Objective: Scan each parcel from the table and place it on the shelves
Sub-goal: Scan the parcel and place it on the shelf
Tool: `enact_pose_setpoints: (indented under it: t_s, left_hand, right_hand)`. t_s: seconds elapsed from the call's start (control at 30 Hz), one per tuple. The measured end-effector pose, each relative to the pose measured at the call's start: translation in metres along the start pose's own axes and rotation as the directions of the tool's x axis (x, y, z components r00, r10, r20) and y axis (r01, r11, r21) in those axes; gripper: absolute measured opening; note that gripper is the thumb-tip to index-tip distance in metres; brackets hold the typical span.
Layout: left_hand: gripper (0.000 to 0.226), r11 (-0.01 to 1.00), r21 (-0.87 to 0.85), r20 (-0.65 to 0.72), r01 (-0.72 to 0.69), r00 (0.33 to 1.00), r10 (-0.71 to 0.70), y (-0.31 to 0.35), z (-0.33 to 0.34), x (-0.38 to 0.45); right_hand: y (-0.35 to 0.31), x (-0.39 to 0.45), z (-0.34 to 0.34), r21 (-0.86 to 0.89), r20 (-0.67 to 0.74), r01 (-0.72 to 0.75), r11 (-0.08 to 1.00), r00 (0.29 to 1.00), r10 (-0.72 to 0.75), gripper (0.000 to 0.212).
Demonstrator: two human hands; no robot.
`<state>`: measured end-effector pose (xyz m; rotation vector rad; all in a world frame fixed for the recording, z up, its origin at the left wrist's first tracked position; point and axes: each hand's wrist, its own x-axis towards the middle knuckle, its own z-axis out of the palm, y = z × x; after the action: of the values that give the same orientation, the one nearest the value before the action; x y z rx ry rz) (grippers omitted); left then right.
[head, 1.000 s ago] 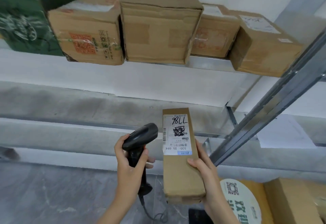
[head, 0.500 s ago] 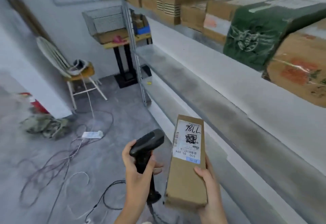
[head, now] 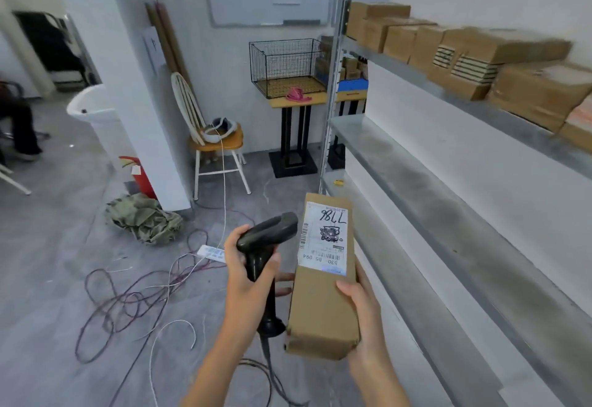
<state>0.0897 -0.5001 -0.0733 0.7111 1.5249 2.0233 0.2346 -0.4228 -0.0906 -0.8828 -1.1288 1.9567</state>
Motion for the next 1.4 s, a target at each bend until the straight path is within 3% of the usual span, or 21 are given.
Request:
enact_pose_setpoints:
  t_s: [0.13, 0.27, 0.6, 0.93, 1.0, 1.07, 1.13, 1.4]
  left_hand:
    - [0.056, 0.997, 0.044, 0.032, -0.060, 0.998, 0.059, 0.004, -0.015, 0.047]
    - [0.058, 1.000, -0.017, 0.036, -0.010, 0.999, 0.011, 0.000, -0.022, 0.088]
    - [0.058, 0.998, -0.058, 0.010, -0.010, 1.000, 0.011, -0.031, -0.010, 0.221]
    - [0.059, 1.000, -0.016, 0.089, 0.026, 0.996, -0.025, -0.063, 0.074, 0.422]
    - [0.060, 0.999, -0.016, 0.097, 0.028, 0.995, -0.026, -0.072, 0.088, 0.454]
    - [0.061, 1.000, -0.007, 0.075, 0.027, 0.997, -0.026, -0.082, 0.099, 0.478]
    - [0.062, 0.999, -0.020, 0.065, 0.041, 0.997, -0.040, -0.090, 0.110, 0.498]
    - [0.059, 0.995, 0.100, 0.162, -0.009, 0.987, -0.007, -0.120, 0.165, 0.569]
  right_hand:
    - [0.002, 0.038, 0.026, 0.007, -0.002, -0.024, 1.000, 1.000, 0.024, 0.055]
    - [0.000, 0.078, 0.041, 0.013, -0.019, -0.054, 0.998, 0.998, 0.055, 0.058]
    - [-0.002, 0.228, 0.070, 0.001, -0.037, 0.014, 1.000, 0.999, -0.014, 0.056]
    - [-0.054, 0.433, 0.064, -0.003, -0.192, 0.107, 0.994, 0.976, -0.105, 0.069]
    - [-0.060, 0.466, 0.062, 0.011, -0.222, 0.117, 0.993, 0.969, -0.112, 0.059]
    - [-0.063, 0.492, 0.058, 0.017, -0.233, 0.122, 0.992, 0.966, -0.115, 0.054]
    - [-0.069, 0.514, 0.054, 0.015, -0.237, 0.125, 0.992, 0.964, -0.118, 0.062]
    - [-0.076, 0.594, 0.026, 0.078, -0.368, 0.163, 0.983, 0.922, -0.124, 0.062]
